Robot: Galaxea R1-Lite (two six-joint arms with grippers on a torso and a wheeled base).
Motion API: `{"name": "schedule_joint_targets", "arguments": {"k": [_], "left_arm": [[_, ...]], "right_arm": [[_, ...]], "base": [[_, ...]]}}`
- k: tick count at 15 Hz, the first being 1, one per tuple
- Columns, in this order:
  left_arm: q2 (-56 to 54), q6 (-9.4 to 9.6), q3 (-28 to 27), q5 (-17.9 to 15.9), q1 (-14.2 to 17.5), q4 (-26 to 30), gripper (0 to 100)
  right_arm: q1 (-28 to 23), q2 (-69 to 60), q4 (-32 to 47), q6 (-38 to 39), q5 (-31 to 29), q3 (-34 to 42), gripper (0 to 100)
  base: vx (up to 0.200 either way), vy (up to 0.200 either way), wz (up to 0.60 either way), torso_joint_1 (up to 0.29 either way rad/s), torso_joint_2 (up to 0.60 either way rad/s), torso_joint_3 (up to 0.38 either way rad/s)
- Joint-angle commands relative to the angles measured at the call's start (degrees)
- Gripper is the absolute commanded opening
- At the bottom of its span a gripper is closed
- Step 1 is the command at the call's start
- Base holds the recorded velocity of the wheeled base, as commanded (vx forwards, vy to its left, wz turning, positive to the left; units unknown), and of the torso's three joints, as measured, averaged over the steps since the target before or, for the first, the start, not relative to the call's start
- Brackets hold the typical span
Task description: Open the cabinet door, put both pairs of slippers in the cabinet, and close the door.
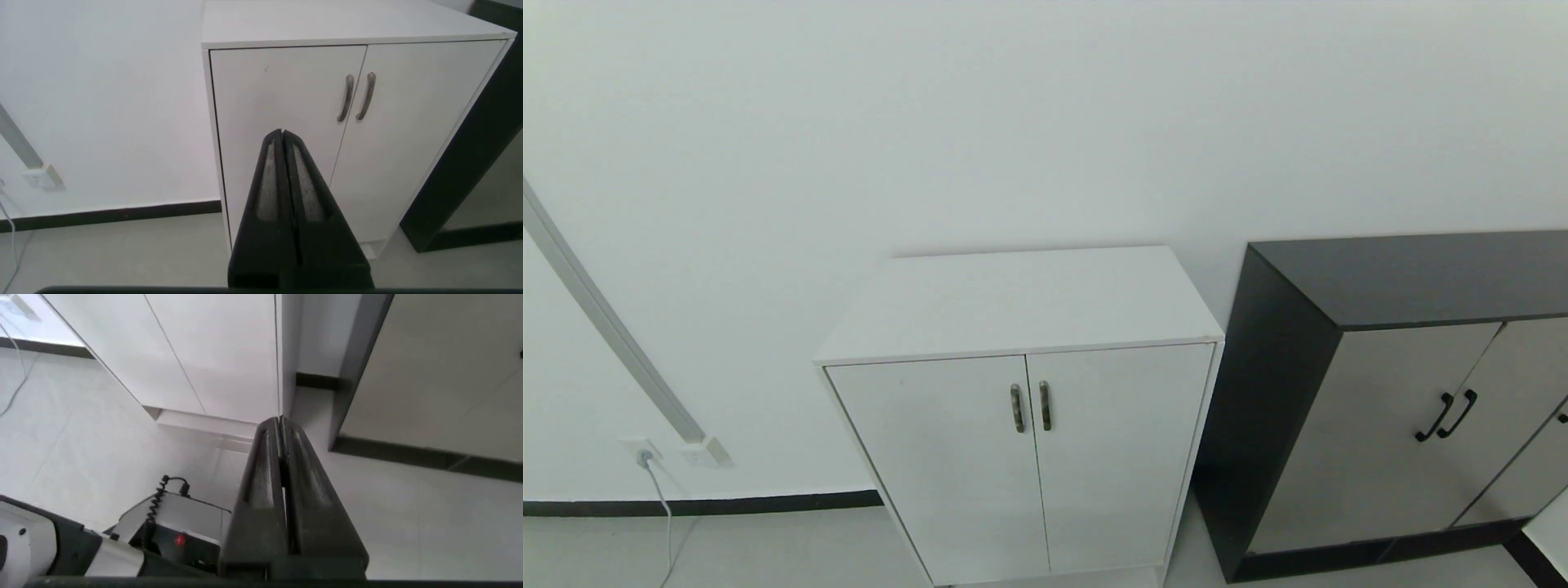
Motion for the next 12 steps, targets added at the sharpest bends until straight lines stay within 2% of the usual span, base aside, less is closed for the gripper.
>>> {"name": "schedule_joint_targets", "arguments": {"k": [1, 6, 12], "left_arm": [[0.1, 0.0, 0.0, 0.0, 0.0, 0.0, 0], [0.1, 0.0, 0.0, 0.0, 0.0, 0.0, 0], [0.1, -0.09, 0.0, 0.0, 0.0, 0.0, 0]], "right_arm": [[0.4, -2.9, 0.8, -0.9, 0.1, 0.0, 0], [-2.6, -9.1, 0.3, -1.1, 0.0, 0.0, 0], [-11.5, -18.1, 0.3, -1.0, 0.0, 0.0, 0]], "base": [[0.0, 0.0, 0.0, 0.0, 0.0, 0.0], [0.0, 0.0, 0.0, 0.0, 0.0, 0.0], [0.0, 0.0, 0.0, 0.0, 0.0, 0.0]]}}
